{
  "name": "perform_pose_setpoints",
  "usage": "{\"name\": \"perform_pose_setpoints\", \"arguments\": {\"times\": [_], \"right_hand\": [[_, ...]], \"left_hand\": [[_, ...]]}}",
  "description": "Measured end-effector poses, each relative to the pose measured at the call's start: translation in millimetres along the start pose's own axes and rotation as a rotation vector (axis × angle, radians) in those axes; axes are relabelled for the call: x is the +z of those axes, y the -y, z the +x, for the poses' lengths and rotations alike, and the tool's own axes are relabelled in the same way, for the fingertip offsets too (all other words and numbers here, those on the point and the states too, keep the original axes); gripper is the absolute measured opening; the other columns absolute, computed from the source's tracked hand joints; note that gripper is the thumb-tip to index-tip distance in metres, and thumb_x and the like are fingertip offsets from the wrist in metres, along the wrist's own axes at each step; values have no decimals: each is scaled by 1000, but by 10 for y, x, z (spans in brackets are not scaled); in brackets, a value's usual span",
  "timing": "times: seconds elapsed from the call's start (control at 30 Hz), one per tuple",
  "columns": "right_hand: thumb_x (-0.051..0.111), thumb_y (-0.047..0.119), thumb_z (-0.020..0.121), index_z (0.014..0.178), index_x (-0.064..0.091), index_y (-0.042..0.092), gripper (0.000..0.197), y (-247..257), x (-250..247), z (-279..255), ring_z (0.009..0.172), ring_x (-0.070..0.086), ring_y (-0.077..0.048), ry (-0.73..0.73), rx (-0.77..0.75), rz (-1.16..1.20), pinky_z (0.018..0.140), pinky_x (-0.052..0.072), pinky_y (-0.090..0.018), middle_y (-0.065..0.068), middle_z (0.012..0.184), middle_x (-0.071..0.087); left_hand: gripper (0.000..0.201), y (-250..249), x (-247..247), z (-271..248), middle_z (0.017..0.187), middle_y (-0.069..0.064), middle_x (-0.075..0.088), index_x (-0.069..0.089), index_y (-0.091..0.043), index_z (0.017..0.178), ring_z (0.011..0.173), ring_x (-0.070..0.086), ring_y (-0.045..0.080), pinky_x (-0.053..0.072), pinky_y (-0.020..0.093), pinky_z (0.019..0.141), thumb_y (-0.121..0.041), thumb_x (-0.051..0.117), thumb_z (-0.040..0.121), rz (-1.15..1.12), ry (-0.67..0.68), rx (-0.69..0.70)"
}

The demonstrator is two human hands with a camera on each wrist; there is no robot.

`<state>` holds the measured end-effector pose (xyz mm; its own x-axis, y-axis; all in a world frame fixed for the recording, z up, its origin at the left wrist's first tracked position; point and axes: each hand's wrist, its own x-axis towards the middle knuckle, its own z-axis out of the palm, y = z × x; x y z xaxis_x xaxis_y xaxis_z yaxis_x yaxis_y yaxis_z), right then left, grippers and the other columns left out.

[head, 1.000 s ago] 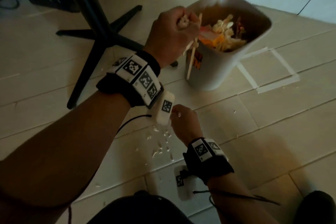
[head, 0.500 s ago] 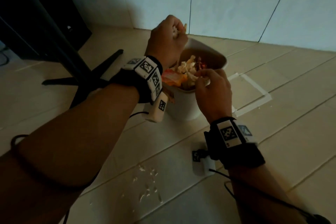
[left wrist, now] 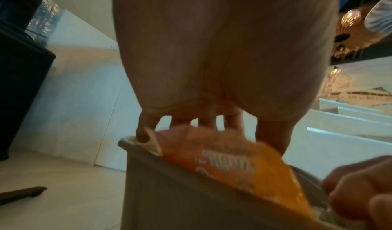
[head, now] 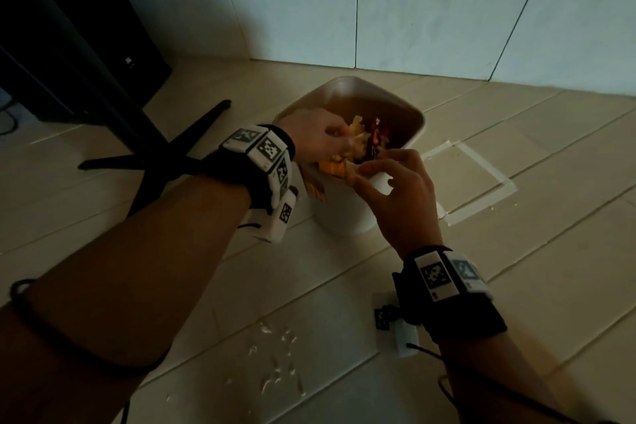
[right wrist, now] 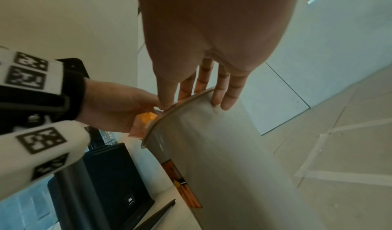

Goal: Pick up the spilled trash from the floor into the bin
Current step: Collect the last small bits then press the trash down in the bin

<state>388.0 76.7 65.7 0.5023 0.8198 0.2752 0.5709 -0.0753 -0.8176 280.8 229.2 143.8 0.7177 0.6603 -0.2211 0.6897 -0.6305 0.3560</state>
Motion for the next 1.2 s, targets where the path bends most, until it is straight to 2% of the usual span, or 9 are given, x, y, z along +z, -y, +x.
{"name": "perform_pose_setpoints", "arguments": {"times": [0.1, 0.23, 0.3, 0.43, 0.53, 0.73, 0.9, 1.07, 1.2], "right_hand": [[73, 43, 84, 102, 73, 23, 26, 43, -15, -25, 113, 52, -14, 3, -2, 10, 94, 52, -42, 8, 121, 51], [70, 43, 86, 111, 70, 20, 34, 80, 26, -77, 116, 52, -16, -66, -7, -23, 94, 52, -39, 1, 130, 49], [66, 41, 90, 114, 68, 18, 34, 122, 114, -171, 118, 52, -19, -169, -71, -37, 93, 49, -32, -5, 131, 51], [58, 26, 94, 111, 69, 11, 25, 187, 362, -466, 112, 52, -28, -299, -236, -104, 91, 45, -33, -15, 121, 59], [56, 12, 92, 106, 70, 7, 21, 145, 516, -653, 105, 55, -30, -260, -255, -48, 85, 43, -26, -16, 111, 61], [56, 4, 89, 114, 68, 11, 28, -258, 1059, -1308, 108, 58, -28, 298, -149, -164, 89, 51, -43, -11, 119, 62], [38, 23, 101, 156, 7, 15, 64, -528, 1352, -1860, 153, -5, -25, 991, 5, -577, 123, 7, -54, -3, 166, -6], [35, 15, 97, 156, -6, 14, 71, -509, 1432, -2290, 152, -15, -25, 1065, -132, -673, 122, -9, -50, -6, 165, -16], [36, 10, 97, 157, 3, 13, 68, -381, 1459, -2507, 153, -7, -21, 1139, -275, -523, 119, -12, -38, -4, 165, -6]], "left_hand": [[34, 56, -83, -262, 122, -12, 59, 59, -35, 127, 109, 55, 7, 44, 26, 87, -45, 52, 95, -110, -229, 81], [37, 311, 72, -605, 131, -14, 59, 57, -30, 132, 114, 52, -4, 37, -2, 86, -26, 53, 95, -249, -523, 141], [38, 516, 280, -767, 130, -15, 58, 58, -26, 131, 118, 51, -4, 38, 3, 94, -19, 52, 94, -327, -594, 89], [41, 965, 1047, -1201, 130, 5, 62, 61, -14, 129, 121, 57, 18, 40, 24, 105, -15, 47, 91, -314, -544, -135], [42, 1159, 1713, -1579, 133, 9, 57, 59, -16, 132, 121, 54, 25, 40, 31, 104, -12, 47, 91, -235, -301, -325], [58, 1239, 2598, -2057, 155, 4, 29, 33, -17, 149, 140, 29, 27, 36, 39, 110, -14, 47, 93, -65, 77, -408], [77, 1101, 2864, -2390, 164, -3, 2, 3, -17, 156, 150, 3, 25, 13, 34, 120, -18, 50, 96, 57, 121, -325], [63, 992, 3022, -2695, 157, -1, 29, 33, -16, 150, 147, 21, 23, 28, 37, 118, -9, 53, 91, -82, 0, -250], [55, 1106, 2911, -2729, 147, 0, 39, 43, -17, 143, 136, 31, 20, 38, 34, 109, -8, 49, 89, -195, -163, -466]]}}
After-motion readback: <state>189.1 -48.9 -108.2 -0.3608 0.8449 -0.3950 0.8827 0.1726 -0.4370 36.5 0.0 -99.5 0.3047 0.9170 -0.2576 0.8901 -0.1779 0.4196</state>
